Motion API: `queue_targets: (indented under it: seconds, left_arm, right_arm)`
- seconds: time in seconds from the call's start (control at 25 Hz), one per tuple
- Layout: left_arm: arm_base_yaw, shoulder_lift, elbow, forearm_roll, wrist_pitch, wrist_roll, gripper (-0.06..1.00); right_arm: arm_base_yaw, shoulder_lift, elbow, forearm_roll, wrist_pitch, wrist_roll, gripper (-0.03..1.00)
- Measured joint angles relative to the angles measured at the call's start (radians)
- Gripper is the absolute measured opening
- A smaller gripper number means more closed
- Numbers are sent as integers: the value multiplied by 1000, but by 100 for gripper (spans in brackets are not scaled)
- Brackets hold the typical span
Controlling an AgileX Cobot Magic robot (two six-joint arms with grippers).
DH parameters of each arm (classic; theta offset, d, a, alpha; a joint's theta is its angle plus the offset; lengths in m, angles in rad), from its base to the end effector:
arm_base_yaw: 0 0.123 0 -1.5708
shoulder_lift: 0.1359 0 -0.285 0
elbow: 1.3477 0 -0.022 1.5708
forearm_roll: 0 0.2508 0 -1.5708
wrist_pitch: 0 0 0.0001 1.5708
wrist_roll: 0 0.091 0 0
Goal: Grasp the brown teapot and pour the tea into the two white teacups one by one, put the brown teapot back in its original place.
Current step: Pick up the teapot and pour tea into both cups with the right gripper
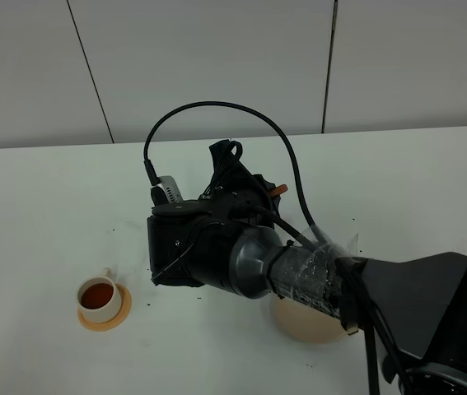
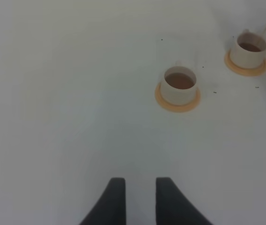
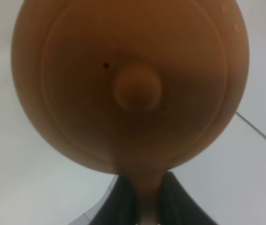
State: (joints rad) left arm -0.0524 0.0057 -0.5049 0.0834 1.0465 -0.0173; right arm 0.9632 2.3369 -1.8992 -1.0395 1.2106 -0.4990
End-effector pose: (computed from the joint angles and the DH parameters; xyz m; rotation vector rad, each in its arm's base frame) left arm -0.0037 0.0068 0.2801 0.0325 2.0283 0.0556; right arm 0.3354 0.3537 0.1827 -2.0798 1.5588 -1.3280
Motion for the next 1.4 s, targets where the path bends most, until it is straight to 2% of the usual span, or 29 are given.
queue_targets:
  seconds: [1.4]
  left_arm:
    - [0, 0, 0, 0, 0, 0, 23]
  right_arm:
    - [0, 0, 0, -1, 0, 0, 9]
